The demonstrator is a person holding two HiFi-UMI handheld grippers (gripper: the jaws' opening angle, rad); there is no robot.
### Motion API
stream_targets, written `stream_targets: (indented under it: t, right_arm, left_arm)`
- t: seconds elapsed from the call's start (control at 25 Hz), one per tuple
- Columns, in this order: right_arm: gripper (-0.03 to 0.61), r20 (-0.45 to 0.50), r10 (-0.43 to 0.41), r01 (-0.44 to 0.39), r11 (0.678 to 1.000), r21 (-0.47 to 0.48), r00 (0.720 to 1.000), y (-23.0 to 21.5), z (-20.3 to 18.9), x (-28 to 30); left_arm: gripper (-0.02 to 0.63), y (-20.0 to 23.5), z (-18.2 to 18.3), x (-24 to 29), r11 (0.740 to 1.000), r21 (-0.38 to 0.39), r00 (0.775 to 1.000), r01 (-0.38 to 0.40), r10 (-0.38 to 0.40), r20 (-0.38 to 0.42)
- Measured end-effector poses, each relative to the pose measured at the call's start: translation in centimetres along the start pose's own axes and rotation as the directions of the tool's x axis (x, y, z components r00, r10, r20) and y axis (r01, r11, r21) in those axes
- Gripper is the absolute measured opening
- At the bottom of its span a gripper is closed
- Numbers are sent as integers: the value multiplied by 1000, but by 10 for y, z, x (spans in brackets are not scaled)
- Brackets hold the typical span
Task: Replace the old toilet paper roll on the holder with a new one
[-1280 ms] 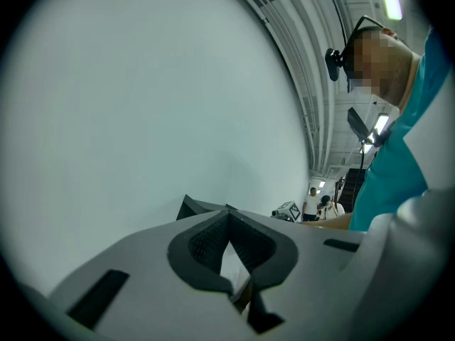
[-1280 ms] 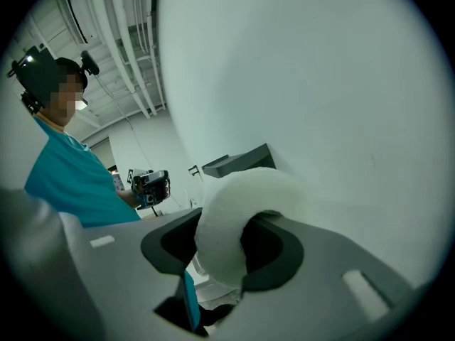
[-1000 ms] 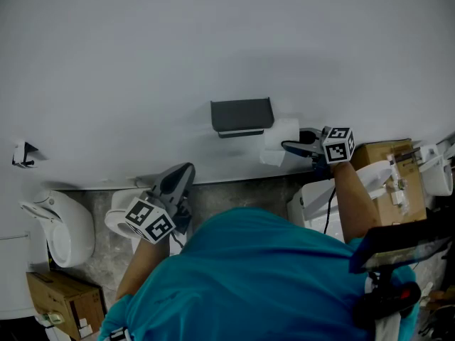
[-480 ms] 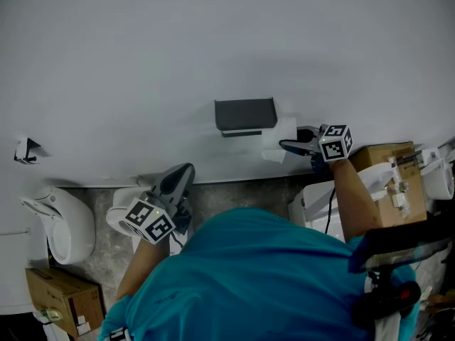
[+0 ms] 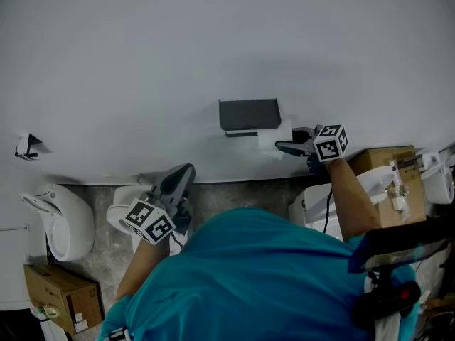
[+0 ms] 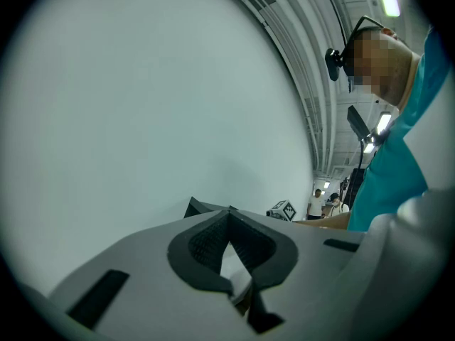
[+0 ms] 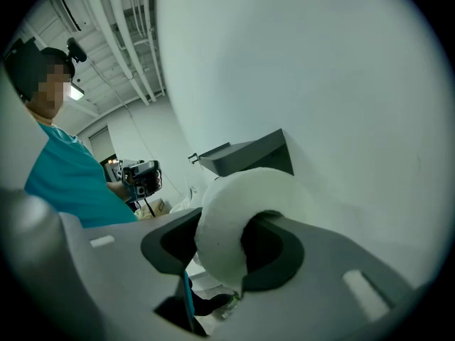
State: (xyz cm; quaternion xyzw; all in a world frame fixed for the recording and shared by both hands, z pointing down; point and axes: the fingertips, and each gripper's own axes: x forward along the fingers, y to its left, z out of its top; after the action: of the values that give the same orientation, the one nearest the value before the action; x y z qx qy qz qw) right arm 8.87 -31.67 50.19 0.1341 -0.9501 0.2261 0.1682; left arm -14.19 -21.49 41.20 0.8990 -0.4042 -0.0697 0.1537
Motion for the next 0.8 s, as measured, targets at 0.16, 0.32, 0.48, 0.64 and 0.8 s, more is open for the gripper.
stream_targets:
  t: [0.16,0.32,0.48,0.64,0.8]
  right_arm:
    - [160,1,-2,2,1000,13,1000,-2,-2,1]
    - [164,16,-14,13,998,53,1000,-6,-3,0]
    - [175,9,-49,49,996,72,999,-11,-3,0]
    - [190,-15,-111,112,991,69,994,-15,-4,0]
    - [195,-29,-172,173,983,62,985,-16,-2,0]
  left_arm:
    - [8,0,-1,0,1000,-3,1000,-5,5,1]
    - [8,1,-2,0,1000,-5,1000,3,-3,6]
    - [8,1,-1,2,1000,-8,1000,2,-2,1]
    - [8,0,-2,4,1000,-11,1000,9,-9,3]
    - [8,-1,-3,5,1000,-12,1000,11,-11,-2]
